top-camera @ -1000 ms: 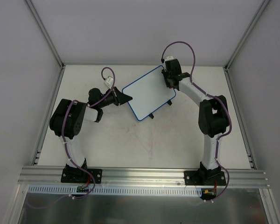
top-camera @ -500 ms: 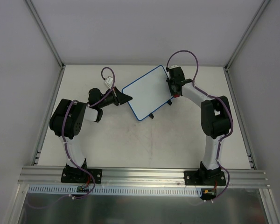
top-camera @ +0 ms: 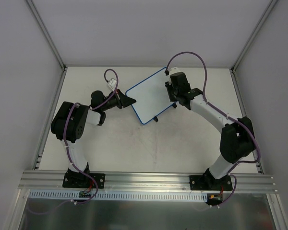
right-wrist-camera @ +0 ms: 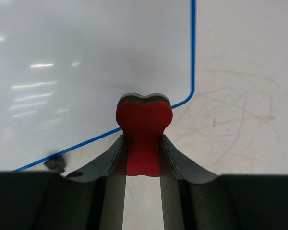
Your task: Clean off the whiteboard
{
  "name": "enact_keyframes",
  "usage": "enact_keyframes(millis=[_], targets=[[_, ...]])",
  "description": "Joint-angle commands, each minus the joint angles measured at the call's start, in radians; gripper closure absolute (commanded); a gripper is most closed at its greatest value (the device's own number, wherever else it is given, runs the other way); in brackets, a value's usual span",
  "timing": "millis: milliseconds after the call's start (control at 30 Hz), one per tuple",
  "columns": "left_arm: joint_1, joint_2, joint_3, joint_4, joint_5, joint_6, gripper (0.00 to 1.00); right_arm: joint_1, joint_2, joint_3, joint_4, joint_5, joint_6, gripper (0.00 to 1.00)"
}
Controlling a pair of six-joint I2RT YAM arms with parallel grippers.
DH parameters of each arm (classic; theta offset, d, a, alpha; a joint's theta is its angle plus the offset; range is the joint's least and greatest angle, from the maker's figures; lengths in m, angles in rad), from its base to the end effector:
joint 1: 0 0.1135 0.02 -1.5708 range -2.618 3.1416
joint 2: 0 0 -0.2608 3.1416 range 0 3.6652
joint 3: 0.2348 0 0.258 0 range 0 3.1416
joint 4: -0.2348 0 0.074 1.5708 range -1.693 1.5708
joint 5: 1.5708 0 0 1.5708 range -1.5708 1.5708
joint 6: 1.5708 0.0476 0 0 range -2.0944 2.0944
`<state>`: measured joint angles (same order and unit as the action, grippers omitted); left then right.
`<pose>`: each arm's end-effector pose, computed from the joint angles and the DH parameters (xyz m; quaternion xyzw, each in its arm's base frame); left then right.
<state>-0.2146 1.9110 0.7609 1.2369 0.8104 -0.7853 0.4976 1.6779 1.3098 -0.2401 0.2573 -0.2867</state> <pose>0.3548 -0.1126 0.1641 0.1040 0.6777 -0.5585 0.4668 0.3591 0.1813 0.2699 -0.2811 0.8350 -0.0648 0.4685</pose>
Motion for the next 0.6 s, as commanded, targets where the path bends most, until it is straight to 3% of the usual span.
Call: enact_keyframes(millis=[0, 233, 333, 567], targets=[[0.000, -0.029, -0.003, 0.210, 0.073, -0.014, 0.95, 0.035, -0.087, -0.067, -0.005, -0.016, 0.066, 1.00], [0.001, -0.018, -0.011, 0.249, 0.078, -0.032, 0.91, 0.053, -0.204, -0.219, 0.042, -0.055, 0.107, 1.00], [0.001, -0.009, -0.017, 0.276, 0.084, -0.040, 0.82, 0.059, -0.248, -0.253, 0.042, -0.090, 0.127, 1.00], [0.003, 0.000, -0.011, 0.280, 0.092, -0.043, 0.83, 0.073, -0.316, -0.328, 0.039, -0.213, 0.164, 1.00]])
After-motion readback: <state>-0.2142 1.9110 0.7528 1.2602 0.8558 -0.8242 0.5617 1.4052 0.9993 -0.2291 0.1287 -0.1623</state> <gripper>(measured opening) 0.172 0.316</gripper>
